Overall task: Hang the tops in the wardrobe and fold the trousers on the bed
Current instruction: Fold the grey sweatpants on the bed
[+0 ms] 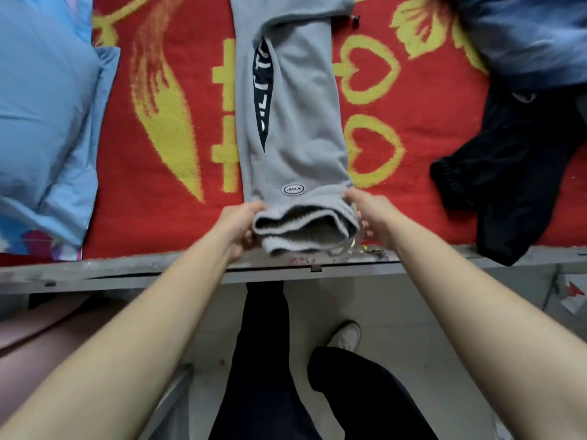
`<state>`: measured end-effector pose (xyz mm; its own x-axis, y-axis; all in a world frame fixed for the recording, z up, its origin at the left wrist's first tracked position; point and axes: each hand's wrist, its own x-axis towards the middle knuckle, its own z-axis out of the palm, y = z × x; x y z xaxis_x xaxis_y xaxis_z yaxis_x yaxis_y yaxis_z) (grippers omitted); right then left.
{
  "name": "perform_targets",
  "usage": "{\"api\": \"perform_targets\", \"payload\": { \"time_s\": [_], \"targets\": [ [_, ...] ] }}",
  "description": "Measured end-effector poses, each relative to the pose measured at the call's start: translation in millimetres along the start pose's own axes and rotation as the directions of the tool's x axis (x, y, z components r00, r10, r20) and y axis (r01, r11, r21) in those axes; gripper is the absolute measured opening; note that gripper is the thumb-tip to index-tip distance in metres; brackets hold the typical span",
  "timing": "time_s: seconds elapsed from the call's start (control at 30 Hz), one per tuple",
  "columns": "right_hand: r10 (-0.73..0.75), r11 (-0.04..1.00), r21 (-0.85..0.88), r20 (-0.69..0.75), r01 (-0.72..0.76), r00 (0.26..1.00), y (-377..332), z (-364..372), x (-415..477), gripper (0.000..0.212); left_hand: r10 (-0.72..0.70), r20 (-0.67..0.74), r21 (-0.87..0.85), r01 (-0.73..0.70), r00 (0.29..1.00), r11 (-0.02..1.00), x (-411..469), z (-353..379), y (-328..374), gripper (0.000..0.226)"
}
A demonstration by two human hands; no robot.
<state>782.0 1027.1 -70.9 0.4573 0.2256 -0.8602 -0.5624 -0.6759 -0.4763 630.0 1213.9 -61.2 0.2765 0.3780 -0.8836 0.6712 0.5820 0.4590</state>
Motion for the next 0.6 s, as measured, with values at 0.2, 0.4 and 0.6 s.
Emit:
{"api": "perform_targets", "payload": {
  "time_s": [0.2,0.4,0.6],
  "targets": [
    [0.004,0.974,0.226,-0.122,0.023,0.993,-112.8,8.7,70.1,0.055,0.087,-0.068,-0.425,-0.108,0.994,0.899,60.7,-6.5,113.6,0.027],
    [-0.180,0.949,-0.310,-0.412,0.048,0.893,-93.0,27.3,117.5,0.068,0.177,-0.272,0.304,-0.090,0.946,0.949,139.7,-19.8,79.8,0.068],
    [-0.103,0.916,-0.399,-0.294,-0.024,0.950,-69.2,40.4,138.5,0.116,0.145,-0.211,0.310,-0.075,0.967,0.948,163.3,-4.3,61.2,0.082]
  ]
}}
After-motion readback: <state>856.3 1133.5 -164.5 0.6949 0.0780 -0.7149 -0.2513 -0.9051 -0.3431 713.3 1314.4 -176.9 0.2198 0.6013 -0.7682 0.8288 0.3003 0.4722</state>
